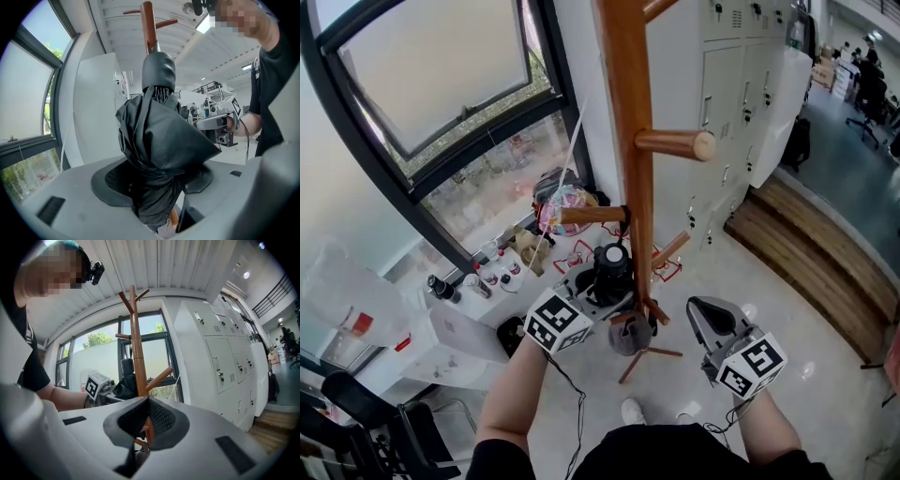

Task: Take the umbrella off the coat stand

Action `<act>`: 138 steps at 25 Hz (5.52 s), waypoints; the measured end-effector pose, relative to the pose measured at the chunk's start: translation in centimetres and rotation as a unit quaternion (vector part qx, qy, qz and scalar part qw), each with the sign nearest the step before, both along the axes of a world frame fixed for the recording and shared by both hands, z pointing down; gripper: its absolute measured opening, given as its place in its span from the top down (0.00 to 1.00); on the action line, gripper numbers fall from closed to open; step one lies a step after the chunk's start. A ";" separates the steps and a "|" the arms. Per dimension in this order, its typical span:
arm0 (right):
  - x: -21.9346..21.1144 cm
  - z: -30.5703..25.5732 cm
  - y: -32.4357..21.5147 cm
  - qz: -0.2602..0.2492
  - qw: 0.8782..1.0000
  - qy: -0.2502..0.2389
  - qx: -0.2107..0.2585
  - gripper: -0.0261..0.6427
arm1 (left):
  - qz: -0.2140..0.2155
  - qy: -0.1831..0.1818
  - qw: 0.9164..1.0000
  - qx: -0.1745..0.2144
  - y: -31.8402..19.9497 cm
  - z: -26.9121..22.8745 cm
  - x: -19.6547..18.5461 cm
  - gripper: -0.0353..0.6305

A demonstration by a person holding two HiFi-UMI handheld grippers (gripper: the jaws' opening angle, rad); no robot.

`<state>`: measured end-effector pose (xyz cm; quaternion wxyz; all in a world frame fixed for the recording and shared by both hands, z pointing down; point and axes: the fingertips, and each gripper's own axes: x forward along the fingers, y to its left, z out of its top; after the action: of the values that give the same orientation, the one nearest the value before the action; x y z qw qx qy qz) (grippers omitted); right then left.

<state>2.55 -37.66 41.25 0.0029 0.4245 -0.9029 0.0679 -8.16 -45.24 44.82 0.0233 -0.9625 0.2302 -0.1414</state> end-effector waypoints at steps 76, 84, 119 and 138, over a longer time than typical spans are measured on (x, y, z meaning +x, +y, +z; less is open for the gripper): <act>2.8 -0.4 15.2 -0.212 0.977 -0.001 0.008 0.88 | -0.385 0.093 0.918 0.001 26.9 -2.1 1.3 0.55; 0.5 0.4 17.6 -0.199 0.980 0.007 -0.001 0.88 | -0.371 0.081 0.925 -0.002 30.7 -1.1 0.2 0.55; -1.5 3.5 36.6 -0.077 0.996 0.029 -0.015 0.88 | -0.260 0.097 0.959 -0.062 47.3 3.5 -0.1 0.55; -0.4 3.2 36.9 -0.067 0.997 0.038 -0.009 0.88 | -0.249 0.102 0.961 -0.058 47.2 3.2 1.0 0.55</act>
<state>2.11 -0.80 44.48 0.0457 0.3656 -0.9278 0.0591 -7.18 1.93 48.02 -0.0926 -0.8836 0.4556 -0.0567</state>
